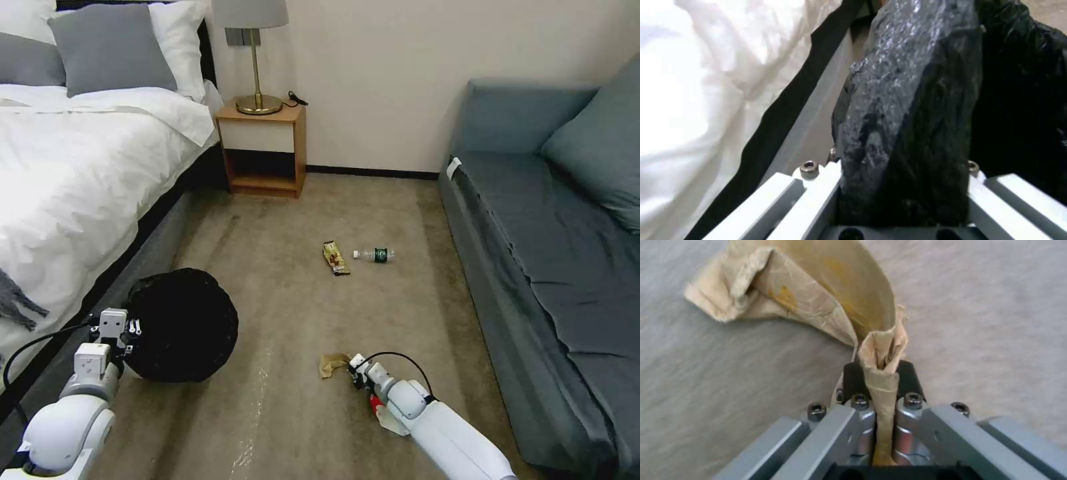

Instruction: Pick up the trash bin, then pick up the garbage on the floor and place it into the trash bin.

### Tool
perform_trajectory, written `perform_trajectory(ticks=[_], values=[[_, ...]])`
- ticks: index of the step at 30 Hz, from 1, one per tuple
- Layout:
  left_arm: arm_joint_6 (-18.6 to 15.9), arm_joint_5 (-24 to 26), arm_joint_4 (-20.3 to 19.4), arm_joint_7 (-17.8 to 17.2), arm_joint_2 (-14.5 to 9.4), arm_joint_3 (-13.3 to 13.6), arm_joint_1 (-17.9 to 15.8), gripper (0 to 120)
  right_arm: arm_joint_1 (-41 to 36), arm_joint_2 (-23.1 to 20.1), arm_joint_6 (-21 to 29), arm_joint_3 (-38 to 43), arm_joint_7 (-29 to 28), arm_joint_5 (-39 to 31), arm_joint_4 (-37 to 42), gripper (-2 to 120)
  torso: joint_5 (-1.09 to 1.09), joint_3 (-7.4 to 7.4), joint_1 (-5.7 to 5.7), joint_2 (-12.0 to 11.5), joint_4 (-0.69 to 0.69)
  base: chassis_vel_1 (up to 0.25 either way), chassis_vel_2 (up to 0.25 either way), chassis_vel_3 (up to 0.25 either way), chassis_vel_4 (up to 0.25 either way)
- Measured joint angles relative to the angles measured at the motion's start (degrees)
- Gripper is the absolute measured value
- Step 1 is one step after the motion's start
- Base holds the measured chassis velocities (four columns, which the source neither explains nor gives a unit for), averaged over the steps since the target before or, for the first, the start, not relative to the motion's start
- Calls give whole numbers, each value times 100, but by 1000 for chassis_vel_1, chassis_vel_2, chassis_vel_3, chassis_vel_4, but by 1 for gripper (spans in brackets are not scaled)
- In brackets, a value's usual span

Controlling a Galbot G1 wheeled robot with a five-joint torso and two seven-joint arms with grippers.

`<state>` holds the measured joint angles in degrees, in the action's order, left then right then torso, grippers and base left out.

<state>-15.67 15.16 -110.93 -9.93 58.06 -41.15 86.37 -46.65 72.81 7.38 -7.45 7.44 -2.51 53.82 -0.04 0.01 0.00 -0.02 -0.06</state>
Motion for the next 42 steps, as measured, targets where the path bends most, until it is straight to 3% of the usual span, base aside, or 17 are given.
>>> perform_trajectory(ticks=[11, 20, 27, 42], values=[[66, -24, 22, 3, -35, 44, 24, 4, 615, 84, -46, 360, -99, -74, 234, 0, 4, 0, 0, 0, 5, 0, 0, 0, 0], [101, -150, 121, 0, -34, 139, -80, 4, 920, 286, 282, 463, -322, -520, 1274, 0, 3, -1, 0, 1, 6, 0, 0, 0, 0], [69, -154, 13, -17, 24, 217, -124, 4, 709, 332, 612, 112, -555, -1026, 2454, 0, 3, -1, 0, 1, 6, 0, 0, 0, 0], [-8, -229, -401, -60, 193, 388, -15, 4, 94, 414, 1065, -578, -869, -1521, 3881, 0, 3, -2, 0, 2, 6, 0, 0, 0, 0]])
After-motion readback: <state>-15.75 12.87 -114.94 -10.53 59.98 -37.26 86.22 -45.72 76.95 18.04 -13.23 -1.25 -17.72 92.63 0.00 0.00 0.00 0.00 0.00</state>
